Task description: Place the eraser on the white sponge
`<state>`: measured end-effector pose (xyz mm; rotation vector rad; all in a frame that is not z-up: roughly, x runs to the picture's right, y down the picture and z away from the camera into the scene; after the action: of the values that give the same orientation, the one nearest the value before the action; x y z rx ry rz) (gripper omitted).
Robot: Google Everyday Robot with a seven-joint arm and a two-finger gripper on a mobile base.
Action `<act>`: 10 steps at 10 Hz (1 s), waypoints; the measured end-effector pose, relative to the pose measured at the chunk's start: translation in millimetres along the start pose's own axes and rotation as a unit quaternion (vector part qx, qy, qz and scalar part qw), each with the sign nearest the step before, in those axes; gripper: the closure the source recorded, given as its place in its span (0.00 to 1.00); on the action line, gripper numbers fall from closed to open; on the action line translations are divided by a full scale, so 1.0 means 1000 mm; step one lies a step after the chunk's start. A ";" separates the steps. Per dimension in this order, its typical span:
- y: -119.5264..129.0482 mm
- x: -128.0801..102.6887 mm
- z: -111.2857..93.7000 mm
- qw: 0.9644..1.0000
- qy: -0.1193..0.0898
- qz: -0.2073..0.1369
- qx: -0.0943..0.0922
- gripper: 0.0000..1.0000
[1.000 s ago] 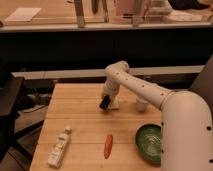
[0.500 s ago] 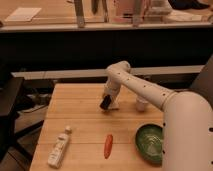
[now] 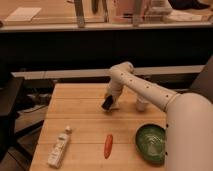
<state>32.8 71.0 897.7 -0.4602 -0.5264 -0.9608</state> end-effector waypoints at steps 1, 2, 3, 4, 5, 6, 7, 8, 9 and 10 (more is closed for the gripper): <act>0.002 0.000 0.000 1.000 0.000 0.001 0.000 0.73; 0.004 0.000 0.000 1.000 0.000 0.002 0.000 0.71; 0.008 0.001 -0.001 1.000 0.000 0.006 0.000 0.59; 0.010 0.001 -0.001 1.000 0.000 0.006 0.000 0.53; 0.010 0.001 -0.001 1.000 0.000 0.007 -0.001 0.47; 0.009 0.000 -0.001 1.000 -0.001 0.007 -0.001 0.41; 0.010 0.000 -0.002 1.000 -0.001 0.009 0.000 0.36; 0.011 0.000 -0.002 1.000 -0.001 0.010 0.000 0.31; 0.012 0.001 -0.002 1.000 -0.002 0.012 0.000 0.27; 0.013 0.000 -0.003 1.000 -0.002 0.012 0.000 0.29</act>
<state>44.7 75.7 894.2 -0.4682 -0.5226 -0.9365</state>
